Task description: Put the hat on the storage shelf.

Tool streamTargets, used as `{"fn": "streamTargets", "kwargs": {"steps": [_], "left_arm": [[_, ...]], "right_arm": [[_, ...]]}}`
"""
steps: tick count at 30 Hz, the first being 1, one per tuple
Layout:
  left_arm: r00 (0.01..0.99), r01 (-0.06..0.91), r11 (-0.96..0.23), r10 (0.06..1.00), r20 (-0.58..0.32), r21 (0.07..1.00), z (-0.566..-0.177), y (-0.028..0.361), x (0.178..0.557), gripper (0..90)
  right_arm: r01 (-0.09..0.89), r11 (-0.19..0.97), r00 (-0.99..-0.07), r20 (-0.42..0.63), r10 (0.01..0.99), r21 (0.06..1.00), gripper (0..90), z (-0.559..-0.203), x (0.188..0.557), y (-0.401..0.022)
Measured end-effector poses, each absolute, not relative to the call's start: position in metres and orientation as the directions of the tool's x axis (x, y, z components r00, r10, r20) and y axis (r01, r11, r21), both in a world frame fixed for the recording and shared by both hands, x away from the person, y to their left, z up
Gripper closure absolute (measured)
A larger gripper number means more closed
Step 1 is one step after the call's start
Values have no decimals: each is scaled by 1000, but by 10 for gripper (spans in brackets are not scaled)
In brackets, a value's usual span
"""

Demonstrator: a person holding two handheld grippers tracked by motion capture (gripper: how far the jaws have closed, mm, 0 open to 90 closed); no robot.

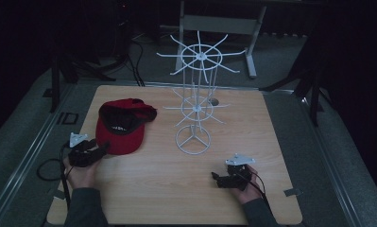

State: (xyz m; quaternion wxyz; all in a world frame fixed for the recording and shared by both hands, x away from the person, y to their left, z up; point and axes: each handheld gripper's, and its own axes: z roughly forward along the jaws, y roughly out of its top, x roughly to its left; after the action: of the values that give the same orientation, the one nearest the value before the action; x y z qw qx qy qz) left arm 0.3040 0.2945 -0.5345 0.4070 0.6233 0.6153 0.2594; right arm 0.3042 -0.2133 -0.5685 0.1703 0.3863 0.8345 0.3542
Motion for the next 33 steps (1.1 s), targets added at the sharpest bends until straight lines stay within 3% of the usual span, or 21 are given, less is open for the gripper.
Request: {"fn": "streamTargets", "kwargs": {"steps": [9, 15, 24, 33], "left_arm": [[97, 555, 97, 979, -180, 826, -535, 298, 305, 420], [112, 577, 127, 966, -232, 807, -538, 303, 313, 436], [134, 609, 113, 961, -242, 785, -538, 303, 319, 513], [200, 636, 73, 946, -255, 768, -537, 298, 323, 652]], "right_arm": [[525, 450, -643, -10, 766, 722, 163, -568, 304, -213], [524, 451, -644, -11, 765, 723, 163, -569, 304, -213], [525, 451, -643, -10, 766, 722, 163, -568, 304, -213], [524, 451, -643, -10, 765, 723, 163, -569, 304, -213]]}}
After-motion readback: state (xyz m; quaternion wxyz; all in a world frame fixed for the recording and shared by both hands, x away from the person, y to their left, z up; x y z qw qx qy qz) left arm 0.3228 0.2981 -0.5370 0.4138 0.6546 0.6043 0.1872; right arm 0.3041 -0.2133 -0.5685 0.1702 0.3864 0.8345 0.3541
